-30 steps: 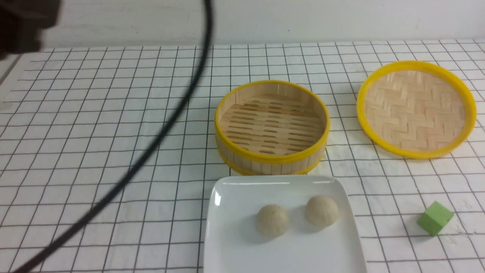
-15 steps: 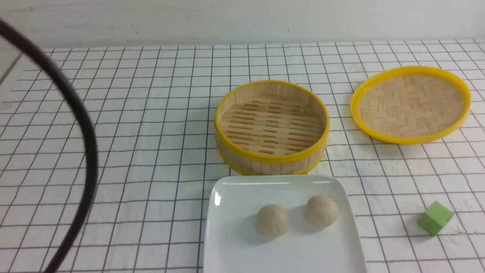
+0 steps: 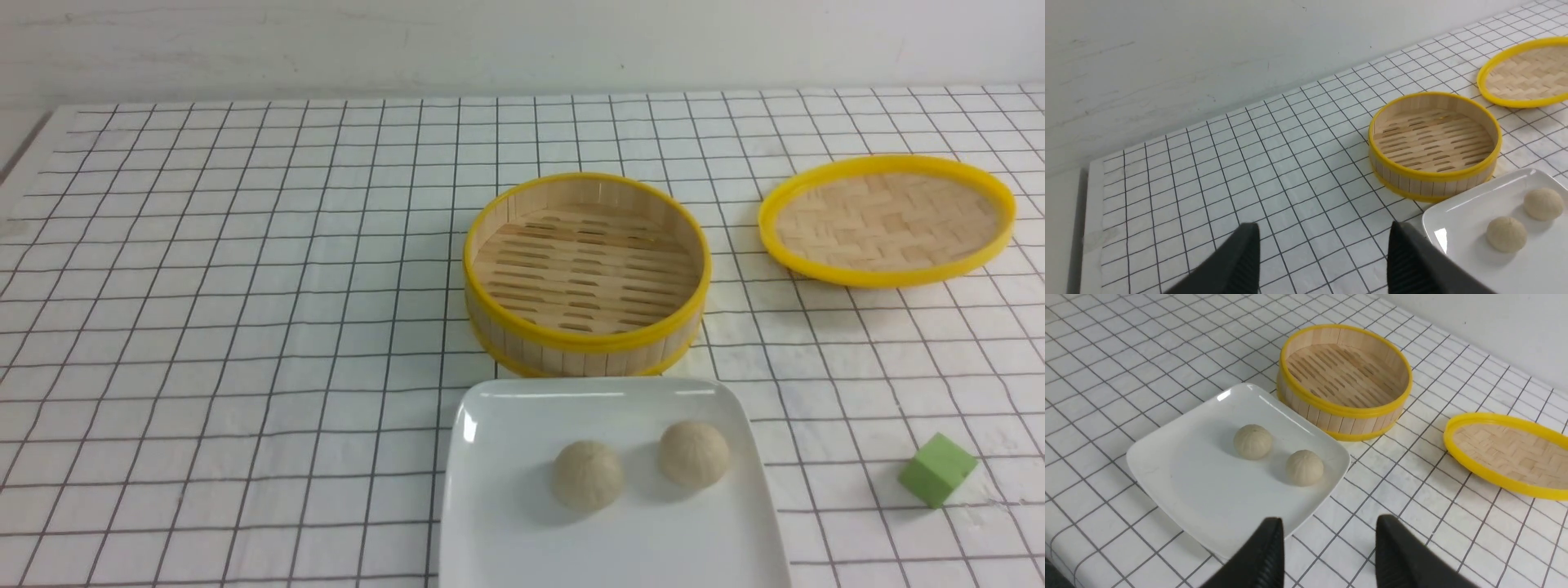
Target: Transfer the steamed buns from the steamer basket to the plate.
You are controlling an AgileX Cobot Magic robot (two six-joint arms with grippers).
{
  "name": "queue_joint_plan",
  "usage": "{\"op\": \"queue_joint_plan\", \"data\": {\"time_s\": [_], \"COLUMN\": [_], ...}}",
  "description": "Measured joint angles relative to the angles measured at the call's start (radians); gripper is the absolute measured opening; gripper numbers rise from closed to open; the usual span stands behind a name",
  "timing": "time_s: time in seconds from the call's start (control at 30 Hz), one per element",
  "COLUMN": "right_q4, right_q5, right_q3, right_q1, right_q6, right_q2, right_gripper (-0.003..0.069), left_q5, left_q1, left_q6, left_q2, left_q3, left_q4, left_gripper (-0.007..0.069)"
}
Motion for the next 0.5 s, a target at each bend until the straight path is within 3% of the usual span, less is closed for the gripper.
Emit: {"op": "queue_joint_plan", "data": {"time_s": [0.27, 0.5], "right_q4": [-0.058, -0.236], "right_q5": [-0.113, -0.190], "right_q3": [-0.004, -0.065], "right_q1": [0.000, 0.000], "right_q6": [-0.051, 0.103], "right_q2": [-0.016, -0.174], "right_gripper": [0.0326, 0.0327], "left_q5": [0.000, 0.000], "left_q1": [0.000, 0.000], "left_q6": [0.015, 0.015], "left_q2": [-0.099, -0.104], "left_q3": [0.117, 0.191], "left_q4": [0.036, 0.053], "left_gripper": [0.0406, 0.0398]}}
